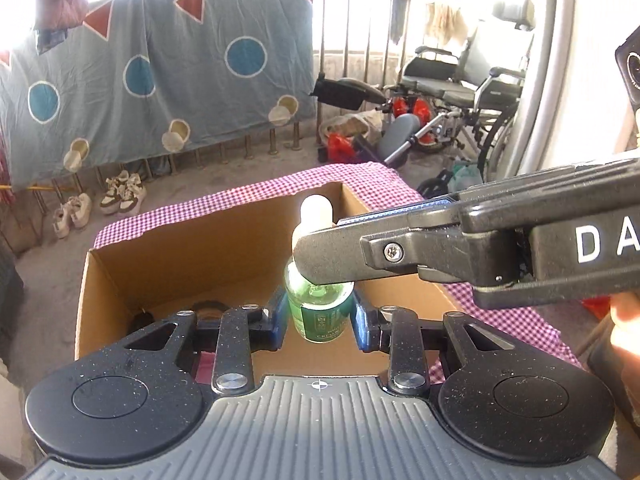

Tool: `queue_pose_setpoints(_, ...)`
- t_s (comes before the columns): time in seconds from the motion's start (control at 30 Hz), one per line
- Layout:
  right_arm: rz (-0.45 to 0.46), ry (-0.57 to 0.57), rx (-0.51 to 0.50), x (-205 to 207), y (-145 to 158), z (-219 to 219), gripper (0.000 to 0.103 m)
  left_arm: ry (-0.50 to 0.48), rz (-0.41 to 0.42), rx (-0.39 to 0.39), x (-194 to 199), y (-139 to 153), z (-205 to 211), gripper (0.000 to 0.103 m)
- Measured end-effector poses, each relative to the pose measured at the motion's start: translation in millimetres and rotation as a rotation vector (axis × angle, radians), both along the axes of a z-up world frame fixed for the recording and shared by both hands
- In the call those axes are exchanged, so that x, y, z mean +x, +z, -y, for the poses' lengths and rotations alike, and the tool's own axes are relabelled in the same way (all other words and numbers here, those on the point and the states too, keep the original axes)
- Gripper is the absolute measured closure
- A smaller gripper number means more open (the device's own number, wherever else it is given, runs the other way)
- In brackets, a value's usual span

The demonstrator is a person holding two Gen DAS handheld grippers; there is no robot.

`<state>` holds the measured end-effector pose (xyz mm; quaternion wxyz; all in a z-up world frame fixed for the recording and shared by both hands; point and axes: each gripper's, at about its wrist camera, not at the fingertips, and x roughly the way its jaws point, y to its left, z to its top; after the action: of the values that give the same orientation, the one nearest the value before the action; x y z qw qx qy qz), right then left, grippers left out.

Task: Organize rigid objects
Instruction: 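Lift the dropper bottle with the right gripper and carry it over the box, then lower the dropper bottle into the box and open the right gripper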

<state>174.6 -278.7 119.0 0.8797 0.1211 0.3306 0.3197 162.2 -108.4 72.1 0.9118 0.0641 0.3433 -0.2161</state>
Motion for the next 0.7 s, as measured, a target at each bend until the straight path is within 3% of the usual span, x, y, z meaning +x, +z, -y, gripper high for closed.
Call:
queue_pose_setpoints(0.27, -0.186, 0.043, -0.035, 115.9, -43.7, -32.9, 0.078, 0.073, -0.275, -0.028, 99.5, -43.3, -15.1, 0.072)
queue_pose_setpoints(0.47, -0.272, 0.047, -0.038, 168.9, -83.6, -35.0, 0.078, 0.121, -0.367, 0.004, 132.1, -68.4, -14.7, 0.072)
queue_pose_setpoints(0.7, -0.328, 0.039, -0.037, 196.0, -112.7, -34.2, 0.079, 0.157, -0.41, 0.055, 152.9, -86.0, -12.8, 0.072)
